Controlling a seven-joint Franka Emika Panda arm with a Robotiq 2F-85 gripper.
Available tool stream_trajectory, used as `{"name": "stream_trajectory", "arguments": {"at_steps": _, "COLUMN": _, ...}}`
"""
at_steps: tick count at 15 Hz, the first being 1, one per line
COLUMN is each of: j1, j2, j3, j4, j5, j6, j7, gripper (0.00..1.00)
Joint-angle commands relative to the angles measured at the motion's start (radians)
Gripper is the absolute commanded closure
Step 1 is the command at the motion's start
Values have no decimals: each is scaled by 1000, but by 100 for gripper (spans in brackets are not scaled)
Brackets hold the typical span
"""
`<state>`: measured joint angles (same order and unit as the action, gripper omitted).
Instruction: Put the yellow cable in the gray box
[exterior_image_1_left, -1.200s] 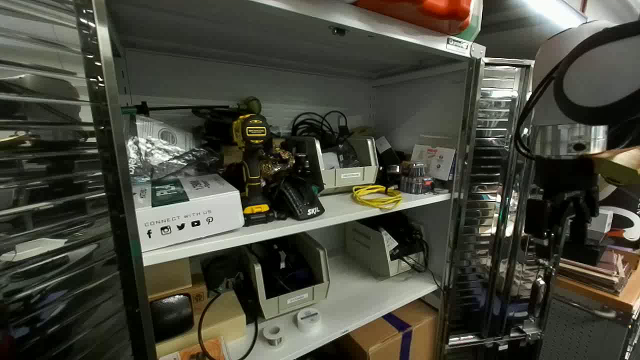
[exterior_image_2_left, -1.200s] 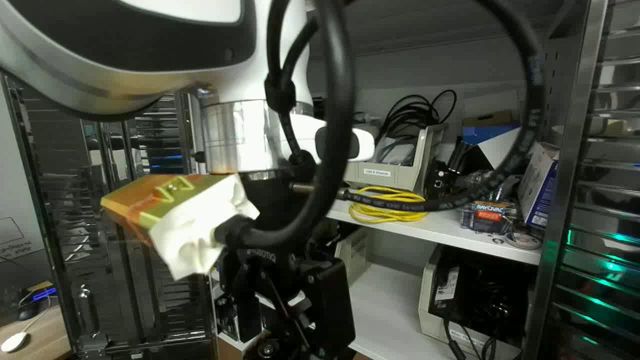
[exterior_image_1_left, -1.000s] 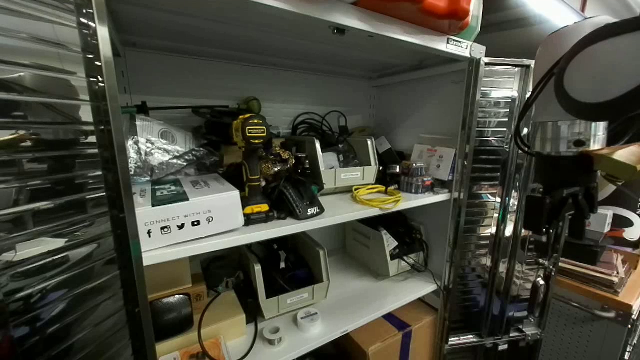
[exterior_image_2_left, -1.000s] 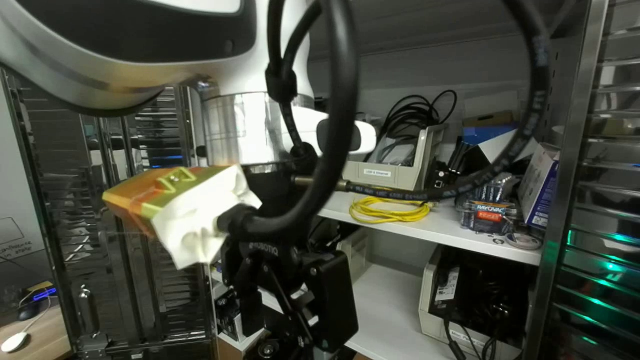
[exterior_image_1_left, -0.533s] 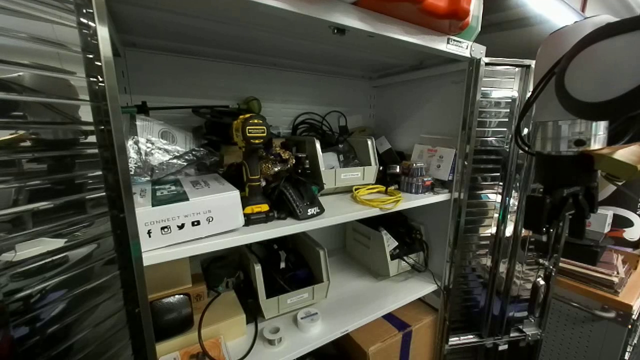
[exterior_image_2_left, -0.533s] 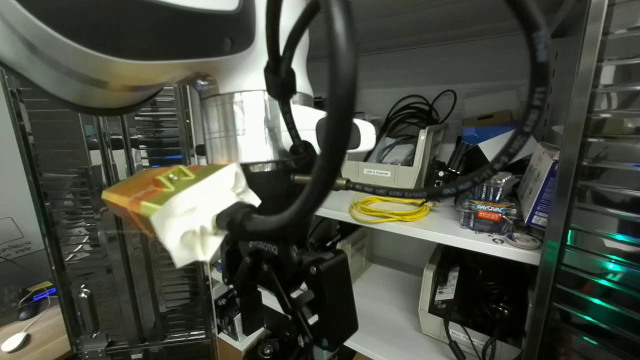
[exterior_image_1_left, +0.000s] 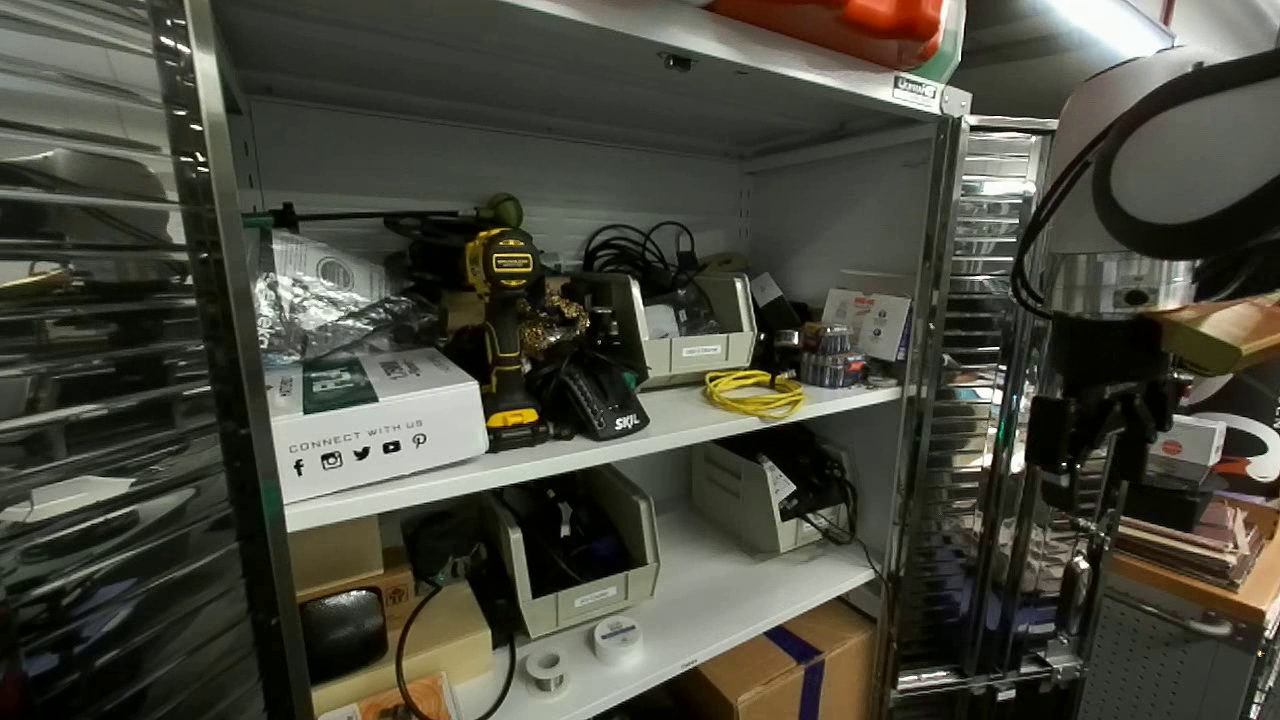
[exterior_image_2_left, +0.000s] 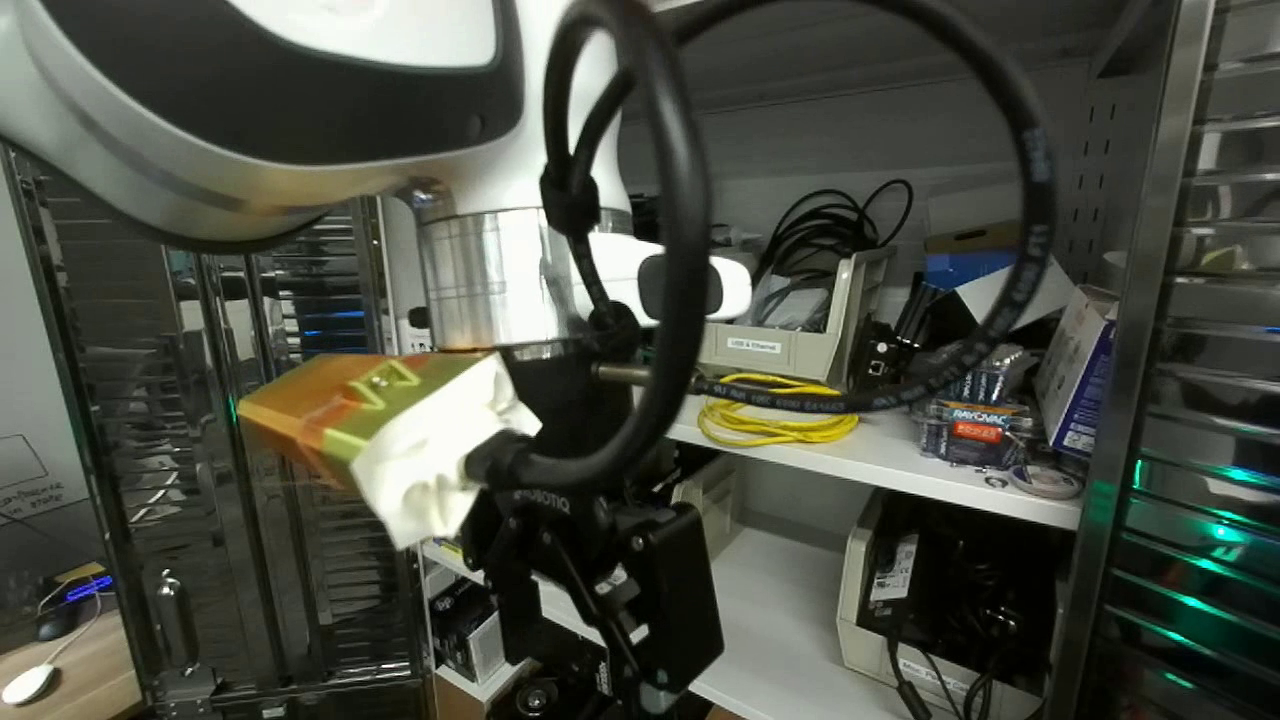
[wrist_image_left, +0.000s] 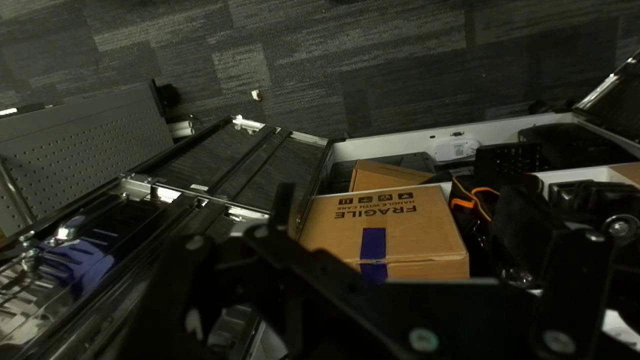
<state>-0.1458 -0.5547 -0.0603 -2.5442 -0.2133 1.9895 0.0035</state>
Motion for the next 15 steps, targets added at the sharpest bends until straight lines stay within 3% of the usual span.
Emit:
{"name": "stream_trajectory", "arguments": {"at_steps": 1, "j1": 26, "j2": 93, "j3": 45, "j4": 76, "j5": -5, "j6": 97, "j7": 80, "gripper": 0}}
{"name": "stream_trajectory", "arguments": {"at_steps": 5, "j1": 40, "j2": 250, "j3": 115, "j4": 197, "j5": -6, "j6": 263, "j7": 240, "gripper": 0}}
{"name": "stream_trajectory", "arguments": {"at_steps": 8, "j1": 41, "j2": 372, "j3": 152, "j4": 335, "j5": -6, "j6": 319, "j7": 380, "gripper": 0}}
{"name": "stream_trajectory", "arguments": {"at_steps": 15, "j1": 56, "j2": 545, "j3": 122, "j4": 601, "j5": 8, "j6": 325, "j7": 649, "gripper": 0}}
